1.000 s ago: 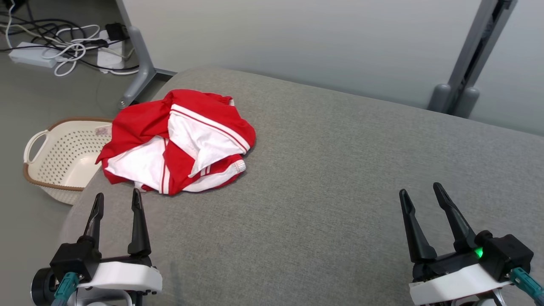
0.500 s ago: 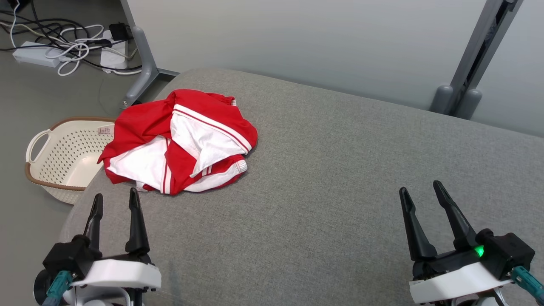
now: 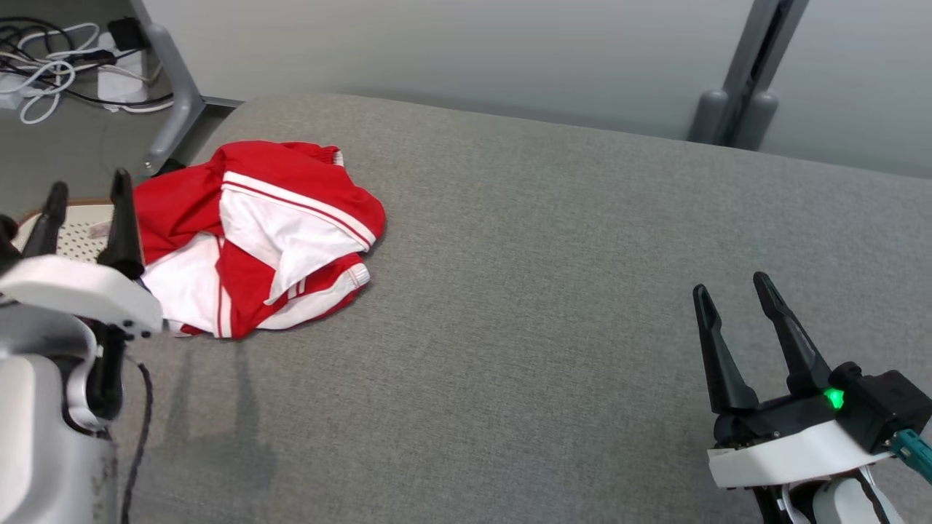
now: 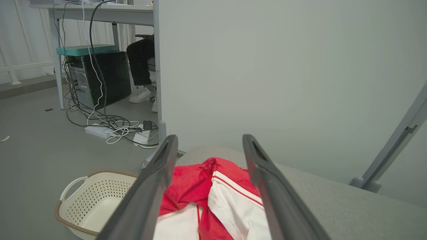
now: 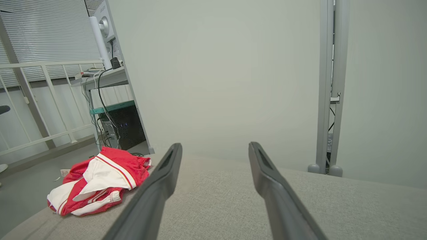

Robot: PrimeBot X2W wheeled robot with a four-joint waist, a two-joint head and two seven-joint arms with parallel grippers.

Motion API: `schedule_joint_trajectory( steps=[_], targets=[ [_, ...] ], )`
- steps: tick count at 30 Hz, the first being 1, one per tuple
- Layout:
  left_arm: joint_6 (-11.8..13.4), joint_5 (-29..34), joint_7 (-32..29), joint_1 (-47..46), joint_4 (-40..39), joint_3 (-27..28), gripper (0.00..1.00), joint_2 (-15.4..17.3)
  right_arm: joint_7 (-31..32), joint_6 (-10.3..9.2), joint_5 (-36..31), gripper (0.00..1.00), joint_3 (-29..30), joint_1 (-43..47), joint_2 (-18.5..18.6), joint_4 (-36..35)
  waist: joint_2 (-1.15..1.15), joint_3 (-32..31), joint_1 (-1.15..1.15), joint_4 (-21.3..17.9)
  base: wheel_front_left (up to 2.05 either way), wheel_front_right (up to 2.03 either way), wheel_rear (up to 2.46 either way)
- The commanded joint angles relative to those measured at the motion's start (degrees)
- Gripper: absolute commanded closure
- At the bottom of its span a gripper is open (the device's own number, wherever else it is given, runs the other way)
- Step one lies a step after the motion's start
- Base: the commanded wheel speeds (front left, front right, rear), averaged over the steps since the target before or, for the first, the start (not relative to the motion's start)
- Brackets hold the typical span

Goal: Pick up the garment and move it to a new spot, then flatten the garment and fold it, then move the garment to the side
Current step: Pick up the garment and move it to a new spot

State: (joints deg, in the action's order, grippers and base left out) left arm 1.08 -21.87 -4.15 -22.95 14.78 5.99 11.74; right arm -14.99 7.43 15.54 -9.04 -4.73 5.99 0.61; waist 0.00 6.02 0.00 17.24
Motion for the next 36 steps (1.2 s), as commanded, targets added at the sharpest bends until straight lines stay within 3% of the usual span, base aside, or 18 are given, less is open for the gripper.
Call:
schedule_joint_trajectory(
  steps=[1, 4, 15, 28, 36],
  targets=[
    [0.24, -0.97, -3.33, -2.63, 1.37, 0.60, 0.00, 1.53, -0.30, 0.10, -0.49, 0.00, 0.31, -0.80, 0.69, -0.50, 0.00, 2.26, 0.00, -2.41, 0.00, 0.00, 0.00],
    [0.30, -2.40, -9.69, -6.93, 4.21, 1.49, 0.00, 4.35, -0.30, 0.11, -0.54, 0.00, 0.10, -2.05, 0.96, -0.98, 0.00, 4.09, 0.00, -4.37, 0.00, 0.00, 0.00],
    [-1.50, -6.14, -21.64, -16.98, 17.18, 3.25, 0.00, 11.64, -0.30, 0.11, -0.24, 0.00, -0.44, -5.97, 1.42, -1.81, 0.00, 10.43, 0.00, -10.86, 0.00, 0.00, 0.00],
    [-2.85, -7.47, -21.23, -22.64, 33.98, 4.20, 0.00, 16.10, -0.30, 0.11, -0.05, 0.00, -1.07, -9.22, 0.98, -2.31, 0.00, 14.61, 0.00, -17.30, 0.00, 0.00, 0.00],
    [-3.76, -6.10, -21.30, -23.94, 40.49, 2.33, 0.00, 17.66, -0.30, 0.11, -0.20, 0.00, -0.75, -9.53, 0.98, -2.66, 0.00, 15.59, 0.00, -18.91, 0.00, 0.00, 0.00]
  ],
)
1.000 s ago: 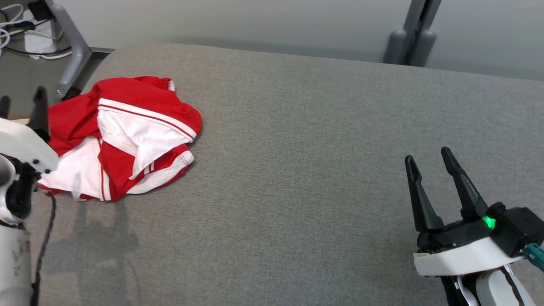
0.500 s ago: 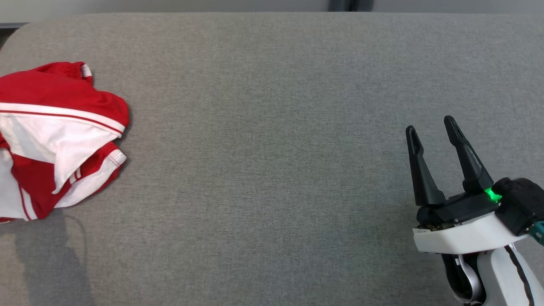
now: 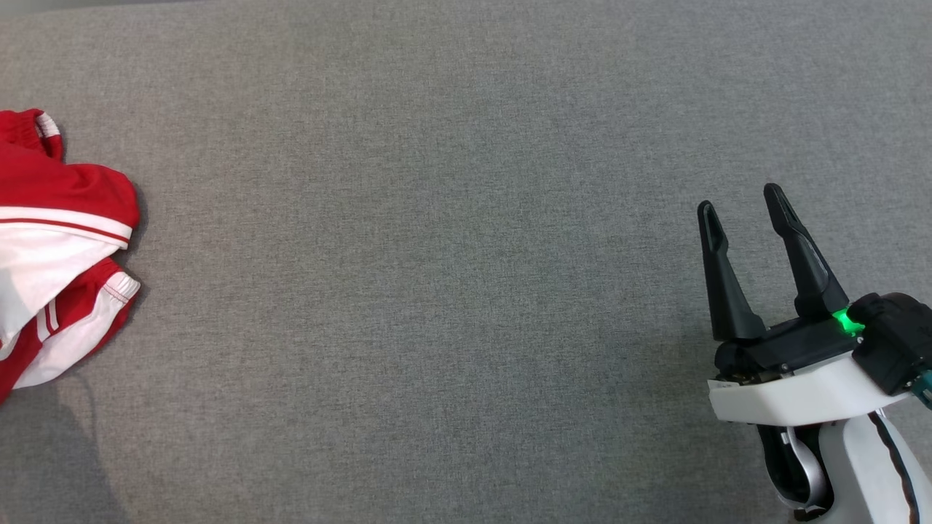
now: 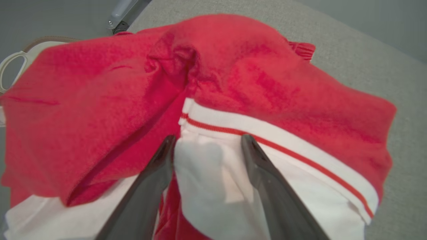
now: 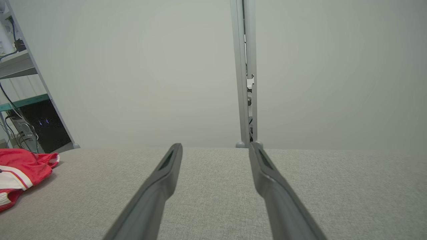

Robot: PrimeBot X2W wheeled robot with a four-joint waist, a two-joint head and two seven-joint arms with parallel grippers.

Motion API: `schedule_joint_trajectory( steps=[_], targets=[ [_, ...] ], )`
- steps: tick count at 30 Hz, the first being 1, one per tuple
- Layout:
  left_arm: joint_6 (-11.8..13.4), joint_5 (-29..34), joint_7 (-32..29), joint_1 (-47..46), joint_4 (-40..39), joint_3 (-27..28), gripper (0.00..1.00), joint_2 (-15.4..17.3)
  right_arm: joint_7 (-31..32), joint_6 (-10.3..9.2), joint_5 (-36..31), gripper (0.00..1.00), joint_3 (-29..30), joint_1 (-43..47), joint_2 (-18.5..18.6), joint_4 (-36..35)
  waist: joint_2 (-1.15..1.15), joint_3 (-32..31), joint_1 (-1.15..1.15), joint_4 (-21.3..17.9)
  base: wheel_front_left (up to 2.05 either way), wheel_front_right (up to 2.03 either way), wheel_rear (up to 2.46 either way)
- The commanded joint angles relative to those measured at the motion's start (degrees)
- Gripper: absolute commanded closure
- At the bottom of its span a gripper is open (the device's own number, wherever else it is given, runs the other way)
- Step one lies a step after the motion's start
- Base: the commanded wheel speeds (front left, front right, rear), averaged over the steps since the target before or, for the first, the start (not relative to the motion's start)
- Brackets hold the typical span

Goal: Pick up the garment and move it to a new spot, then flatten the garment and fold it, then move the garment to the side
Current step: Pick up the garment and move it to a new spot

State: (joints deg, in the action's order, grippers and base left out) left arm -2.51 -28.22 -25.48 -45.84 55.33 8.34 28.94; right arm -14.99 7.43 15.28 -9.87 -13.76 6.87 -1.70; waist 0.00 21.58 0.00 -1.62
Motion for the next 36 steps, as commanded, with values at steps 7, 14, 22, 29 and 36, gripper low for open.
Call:
schedule_joint_trajectory(
  steps=[7, 14, 22, 29, 36],
  targets=[
    [-1.57, 0.84, 1.95, -2.12, 2.12, -1.72, 1.00, 0.47, -0.30, 0.11, -0.25, 0.00, 0.39, -0.15, -0.23, 0.15, 0.00, -0.53, 0.00, 0.13, 0.00, 0.00, 0.00],
    [-2.63, 1.63, 3.68, -2.79, 2.40, -3.25, 1.00, 0.71, -0.30, 0.11, 0.07, 0.00, -0.09, 0.49, -0.69, 0.97, 0.00, -3.02, 0.00, 0.54, 0.00, 0.00, 0.00],
    [-4.07, 2.71, 5.71, -2.75, -0.93, -6.27, 1.00, 1.26, -0.30, 0.11, 0.88, 0.00, 0.17, 2.87, -1.32, 1.94, 0.00, -9.21, 0.00, 0.65, 0.00, 0.00, 0.00],
    [-4.85, 1.30, 4.76, -1.71, -8.79, -9.52, 1.00, -0.84, -0.30, 0.11, 1.39, 0.00, 0.76, 5.68, -1.71, 2.37, 0.00, -14.60, 0.00, 0.19, 0.00, 0.00, 0.00],
    [-5.03, -1.38, 0.22, 1.17, -21.47, -13.67, 1.00, -3.23, -0.30, 0.11, 1.59, 0.00, 0.99, 7.65, -1.93, 2.19, 0.00, -18.25, 0.00, -1.80, 0.00, 0.00, 0.00]
  ],
)
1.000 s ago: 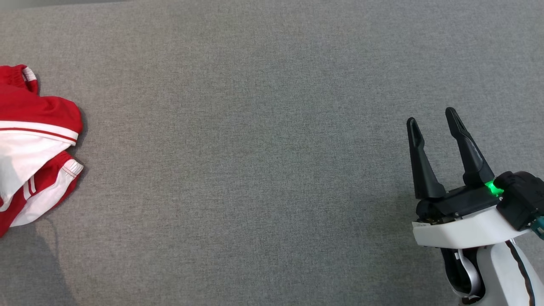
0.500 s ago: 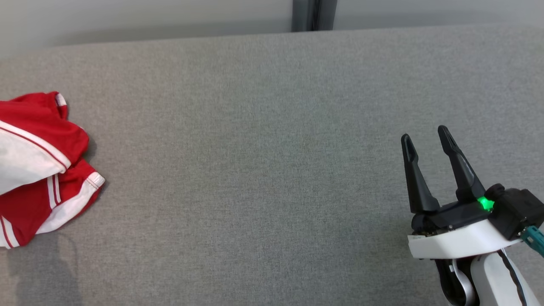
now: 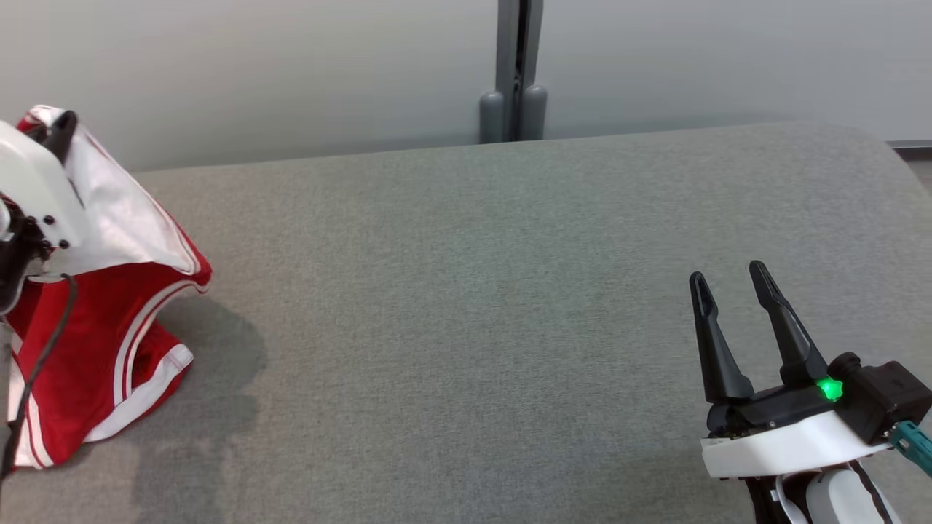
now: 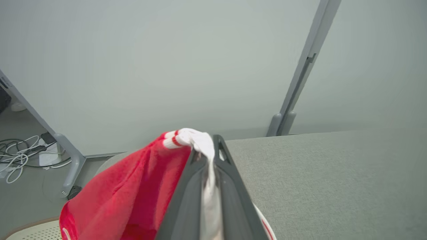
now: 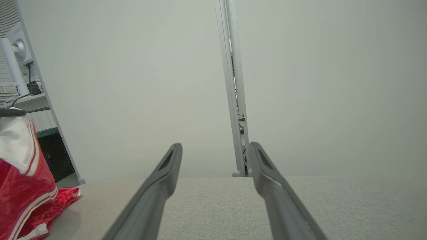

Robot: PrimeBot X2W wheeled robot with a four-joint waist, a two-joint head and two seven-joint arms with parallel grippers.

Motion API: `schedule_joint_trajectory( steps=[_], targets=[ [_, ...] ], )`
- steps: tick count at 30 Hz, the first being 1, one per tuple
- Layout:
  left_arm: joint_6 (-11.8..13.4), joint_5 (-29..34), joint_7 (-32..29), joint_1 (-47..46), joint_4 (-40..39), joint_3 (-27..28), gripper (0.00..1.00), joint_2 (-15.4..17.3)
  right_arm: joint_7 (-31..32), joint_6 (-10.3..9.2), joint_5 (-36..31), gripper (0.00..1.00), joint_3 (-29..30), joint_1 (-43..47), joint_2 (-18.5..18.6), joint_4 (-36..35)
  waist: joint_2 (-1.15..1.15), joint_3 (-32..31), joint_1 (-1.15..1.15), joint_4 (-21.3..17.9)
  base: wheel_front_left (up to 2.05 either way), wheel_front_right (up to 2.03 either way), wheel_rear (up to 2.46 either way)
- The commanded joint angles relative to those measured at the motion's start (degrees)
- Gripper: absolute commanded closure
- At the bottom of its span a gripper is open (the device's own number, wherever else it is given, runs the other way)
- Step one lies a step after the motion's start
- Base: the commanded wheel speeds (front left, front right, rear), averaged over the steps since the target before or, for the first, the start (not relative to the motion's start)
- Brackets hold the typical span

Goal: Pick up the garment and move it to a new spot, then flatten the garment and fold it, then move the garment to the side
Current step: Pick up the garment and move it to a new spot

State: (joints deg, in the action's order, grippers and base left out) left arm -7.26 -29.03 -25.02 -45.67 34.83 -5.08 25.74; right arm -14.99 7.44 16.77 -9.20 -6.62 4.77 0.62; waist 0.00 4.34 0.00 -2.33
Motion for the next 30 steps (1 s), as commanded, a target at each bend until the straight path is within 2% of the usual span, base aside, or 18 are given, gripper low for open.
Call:
schedule_joint_trajectory(
  steps=[1, 5, 10, 16, 19, 20, 23, 30],
  targets=[
    [-0.29, -0.99, -1.01, 1.50, -3.00, -0.86, 1.00, -0.27, -0.30, 0.09, 0.11, 0.00, 0.48, 0.74, 0.12, -0.24, 0.00, -1.34, 0.00, -1.51, 0.00, 0.00, 0.00],
    [-0.21, -3.53, -4.65, 4.05, -12.53, -2.62, 1.00, -2.24, -0.30, 0.09, 0.16, 0.00, 1.10, 1.50, 0.00, -0.56, 0.00, -2.50, 0.00, -3.92, 0.00, 0.00, 0.00],
    [1.23, -5.89, -7.53, 6.82, -19.49, -4.23, 1.00, -6.20, -0.29, 0.09, 0.25, 0.00, 1.93, 1.68, -0.08, -1.12, 0.00, -2.79, 0.00, -6.51, 0.00, 0.00, 0.00],
    [2.50, -8.67, -6.69, 10.22, -24.22, -6.81, 1.00, -13.49, -0.30, 0.09, 0.25, 0.00, 2.34, 1.01, 0.34, -1.40, 0.00, -2.46, 0.00, -9.27, 0.00, 0.00, 0.00],
    [3.16, -11.06, -4.15, 10.95, -24.74, -7.01, 1.00, -18.19, -0.29, 0.09, 0.13, 0.00, 2.29, 0.79, 0.31, -1.91, 0.00, -2.04, 0.00, -10.51, 0.00, 0.00, 0.00],
    [3.16, -11.06, -4.15, 10.95, -24.74, -7.01, 1.00, -18.19, -0.29, 0.09, 0.13, 0.00, 2.29, 0.79, 0.31, -1.91, 0.00, -2.04, 0.00, -10.51, 0.00, 0.00, 0.00],
    [3.32, -12.98, -1.36, 10.22, -23.57, -7.69, 1.00, -20.91, -0.30, 0.10, 0.33, 0.00, 1.98, 0.37, 0.31, -1.98, 0.00, -1.36, 0.00, -11.73, 0.00, 0.00, 0.00],
    [3.79, -14.43, 3.90, 6.03, -14.76, -12.25, 1.00, -22.58, -0.30, 0.09, 0.52, 0.00, 1.00, -0.69, -0.05, -1.68, 0.00, 0.46, 0.00, -14.55, 0.00, 0.00, 0.00]
  ],
)
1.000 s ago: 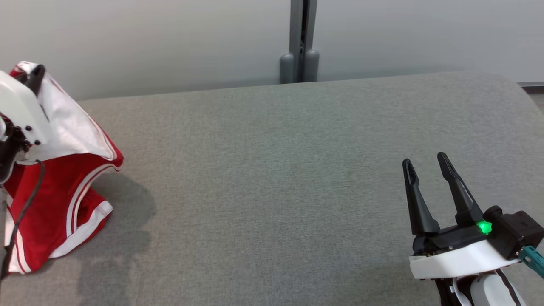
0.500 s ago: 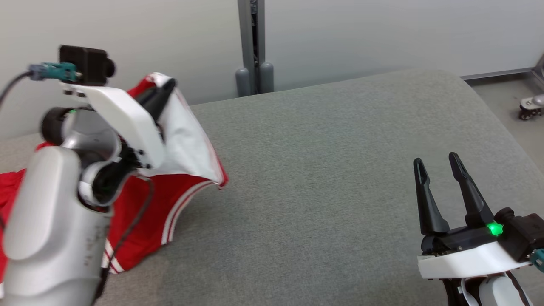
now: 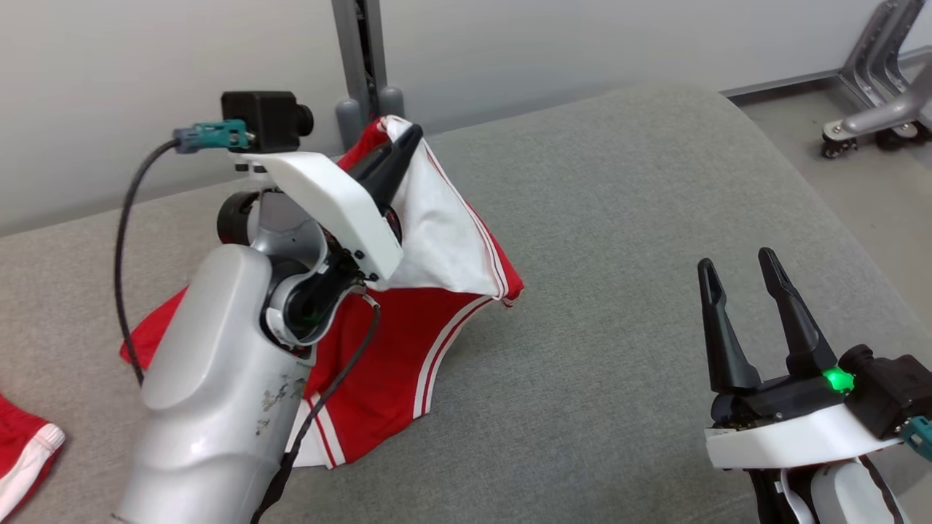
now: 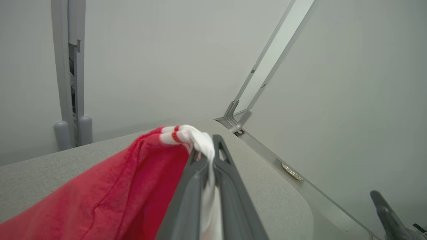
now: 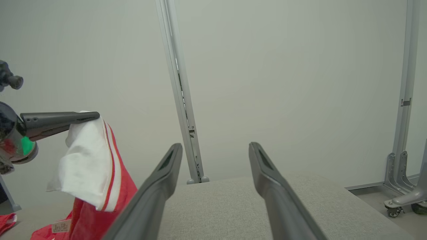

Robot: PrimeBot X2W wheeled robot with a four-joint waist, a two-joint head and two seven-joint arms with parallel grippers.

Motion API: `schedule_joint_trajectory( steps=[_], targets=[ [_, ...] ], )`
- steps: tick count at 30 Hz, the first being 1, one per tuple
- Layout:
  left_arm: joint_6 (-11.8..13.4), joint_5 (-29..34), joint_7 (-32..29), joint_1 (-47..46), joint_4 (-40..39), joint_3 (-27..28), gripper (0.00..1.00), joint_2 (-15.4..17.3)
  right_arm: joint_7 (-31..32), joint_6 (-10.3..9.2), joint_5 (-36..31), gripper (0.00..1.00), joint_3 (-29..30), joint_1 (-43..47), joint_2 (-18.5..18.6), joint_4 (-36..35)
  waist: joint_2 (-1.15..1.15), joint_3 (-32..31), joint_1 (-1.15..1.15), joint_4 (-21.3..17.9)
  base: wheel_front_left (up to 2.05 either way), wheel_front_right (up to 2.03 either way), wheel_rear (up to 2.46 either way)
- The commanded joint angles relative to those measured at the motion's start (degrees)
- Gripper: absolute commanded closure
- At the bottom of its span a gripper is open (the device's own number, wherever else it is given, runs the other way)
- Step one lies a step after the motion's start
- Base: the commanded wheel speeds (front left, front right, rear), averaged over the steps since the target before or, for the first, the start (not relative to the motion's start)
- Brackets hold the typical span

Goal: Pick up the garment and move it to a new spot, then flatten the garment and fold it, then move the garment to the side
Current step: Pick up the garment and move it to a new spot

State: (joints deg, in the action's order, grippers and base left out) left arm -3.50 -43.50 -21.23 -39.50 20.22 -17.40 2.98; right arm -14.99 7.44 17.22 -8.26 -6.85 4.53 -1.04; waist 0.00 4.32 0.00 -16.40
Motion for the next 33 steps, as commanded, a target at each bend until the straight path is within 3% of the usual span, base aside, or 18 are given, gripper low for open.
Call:
schedule_joint_trajectory(
  steps=[1, 4, 5, 6, 7, 15, 23, 27, 33],
  targets=[
    [0.08, 0.37, 0.67, -0.79, 1.77, -0.80, 1.00, 0.11, -0.29, 0.10, 0.15, 0.00, -0.04, -0.60, 0.16, 0.09, 0.00, 0.70, 0.00, -0.79, 0.00, 0.00, 0.00],
    [-0.15, 1.03, 2.39, -2.52, 7.98, -3.52, 1.00, 0.09, -0.30, 0.09, 0.29, 0.00, -0.36, -0.98, -0.06, 0.41, 0.00, 1.30, 0.00, -1.52, 0.00, 0.00, 0.00],
    [-0.34, 1.03, 2.91, -2.86, 10.02, -4.60, 0.75, 0.06, -0.30, 0.10, 0.29, 0.00, -0.38, -1.03, -0.12, 0.51, 0.00, 1.40, 0.00, -1.68, 0.00, 0.00, 0.00],
    [-0.50, 1.06, 3.37, -3.14, 11.74, -5.74, 0.27, 0.04, -0.30, 0.09, 0.30, 0.00, -0.46, -1.04, -0.19, 0.61, 0.00, 1.47, 0.00, -1.84, 0.00, 0.00, 0.00],
    [-0.47, 0.65, 4.03, -3.47, 13.58, -6.83, 0.00, 0.03, -0.29, 0.09, 0.32, 0.00, -0.54, -1.14, -0.25, 0.71, 0.00, 1.56, 0.00, -1.98, 0.00, 0.00, 0.00],
    [-1.72, -2.05, 8.74, -5.24, 21.76, -13.47, 0.00, 0.03, -0.30, 0.09, 0.13, 0.00, 0.36, -0.81, -0.50, 1.20, 0.00, 1.21, 0.00, -0.85, 0.00, 0.00, 0.00],
    [-2.34, -0.56, 15.90, -6.16, 22.44, -14.03, 0.00, 1.19, -0.30, 0.09, -0.33, 0.00, 0.99, 0.21, -0.06, 0.93, 0.00, 0.06, 0.00, 2.70, 0.00, 0.00, 0.00],
    [-1.52, 0.17, 20.66, -3.24, 20.25, -12.94, 0.00, 3.60, -0.29, 0.09, -0.46, 0.00, 1.38, 0.96, 0.19, 0.73, 0.00, -0.71, 0.00, 4.47, 0.00, 0.00, 0.00],
    [2.26, 2.43, 27.25, 3.34, 13.80, -11.30, 0.00, 8.71, -0.30, 0.09, -0.41, 0.00, 2.25, 2.39, 0.81, 0.27, 0.00, -1.47, 0.00, 6.98, 0.00, 0.00, 0.00]
  ],
)
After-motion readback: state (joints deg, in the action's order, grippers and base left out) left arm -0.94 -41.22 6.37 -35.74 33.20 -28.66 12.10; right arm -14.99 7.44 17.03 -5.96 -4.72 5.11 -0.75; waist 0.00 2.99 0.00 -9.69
